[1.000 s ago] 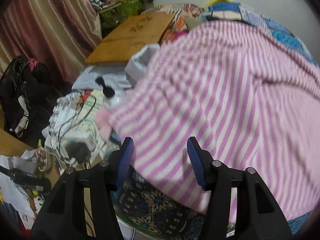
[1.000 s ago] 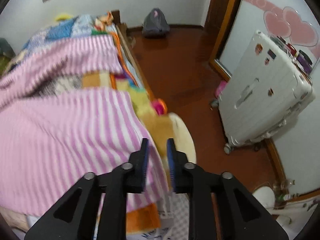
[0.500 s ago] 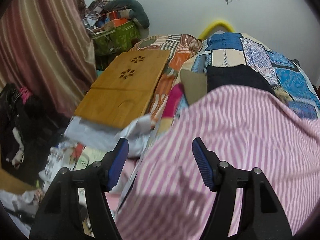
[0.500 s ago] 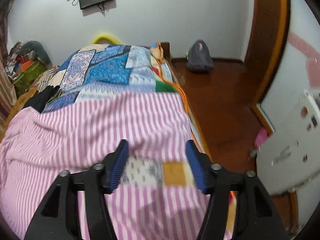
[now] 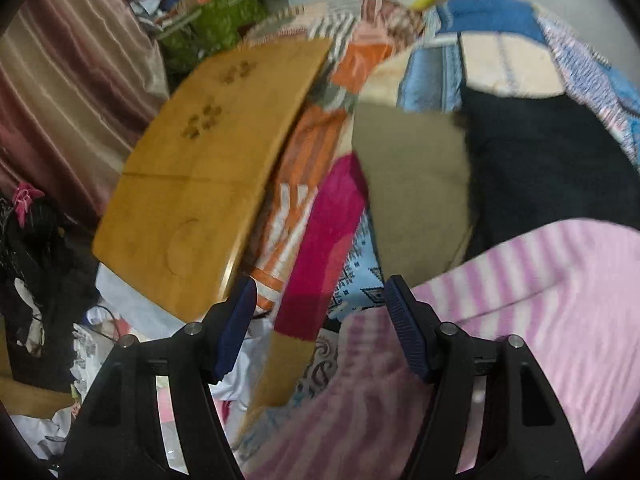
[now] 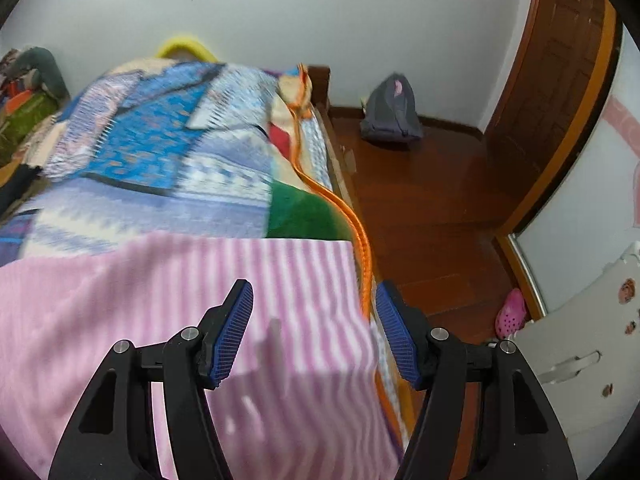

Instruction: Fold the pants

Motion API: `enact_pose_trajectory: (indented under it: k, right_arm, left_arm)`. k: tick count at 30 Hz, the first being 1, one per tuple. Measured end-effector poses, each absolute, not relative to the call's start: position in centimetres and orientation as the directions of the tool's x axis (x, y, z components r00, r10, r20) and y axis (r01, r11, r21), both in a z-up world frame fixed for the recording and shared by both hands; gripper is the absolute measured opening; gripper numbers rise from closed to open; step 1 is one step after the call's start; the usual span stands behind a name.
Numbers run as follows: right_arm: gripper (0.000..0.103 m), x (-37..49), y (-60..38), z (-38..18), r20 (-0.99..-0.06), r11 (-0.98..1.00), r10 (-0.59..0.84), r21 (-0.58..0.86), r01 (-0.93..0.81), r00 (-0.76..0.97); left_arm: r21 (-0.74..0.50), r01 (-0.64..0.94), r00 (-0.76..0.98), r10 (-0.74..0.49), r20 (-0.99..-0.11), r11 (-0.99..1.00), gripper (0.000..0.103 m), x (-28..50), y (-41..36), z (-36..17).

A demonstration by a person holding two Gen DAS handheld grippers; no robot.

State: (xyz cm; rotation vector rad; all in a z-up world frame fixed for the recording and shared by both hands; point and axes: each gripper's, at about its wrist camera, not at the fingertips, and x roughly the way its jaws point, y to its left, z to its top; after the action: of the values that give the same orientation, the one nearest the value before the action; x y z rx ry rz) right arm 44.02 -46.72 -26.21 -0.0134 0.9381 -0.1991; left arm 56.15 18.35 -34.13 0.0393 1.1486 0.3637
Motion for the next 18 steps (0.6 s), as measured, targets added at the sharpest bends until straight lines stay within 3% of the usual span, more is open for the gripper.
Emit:
enact_pose_trajectory:
  k: [8, 10, 12, 14, 18]
  right_arm:
    - [0.059, 48.0, -49.8, -30.6, -0.858, 0.979, -0.076, 0.032, 0.200, 0.508]
    - [0.047, 47.8, -50.1, -30.8, -0.855, 0.971, -0.046, 0.083, 0.224, 0.516]
    - [0.033, 47.5, -49.3, -30.5, -0.847, 0.973, -0.052, 0.076, 0.217, 0.529]
    - [0.013, 47.2, -48.3, -30.1, -0.836, 0.979, -0.106, 0.008, 0.205, 0.538]
    - [0.007, 46.5, -47.3, -29.2, -0.812, 0.976, -0.193, -0.099, 0.195, 0.552]
  left_arm:
    - [0.106, -0.269, 0.331, 0.195, -0.923, 0.957, 0.066, 56.8, 19.2, -36.9]
    - [0.090, -0.261, 0.333, 0.177, -0.926, 0.961, 0.061, 56.7, 19.0, -36.7]
    - [0.071, -0.226, 0.342, 0.148, -0.928, 0.972, 0.031, 56.5, 18.2, -36.4]
    - [0.123, -0.199, 0.349, 0.188, -0.918, 0.972, 0.019, 56.2, 16.9, -36.2]
    - [0.285, -0.152, 0.378, 0.322, -0.868, 0.946, 0.000, 55.1, 14.6, -35.6]
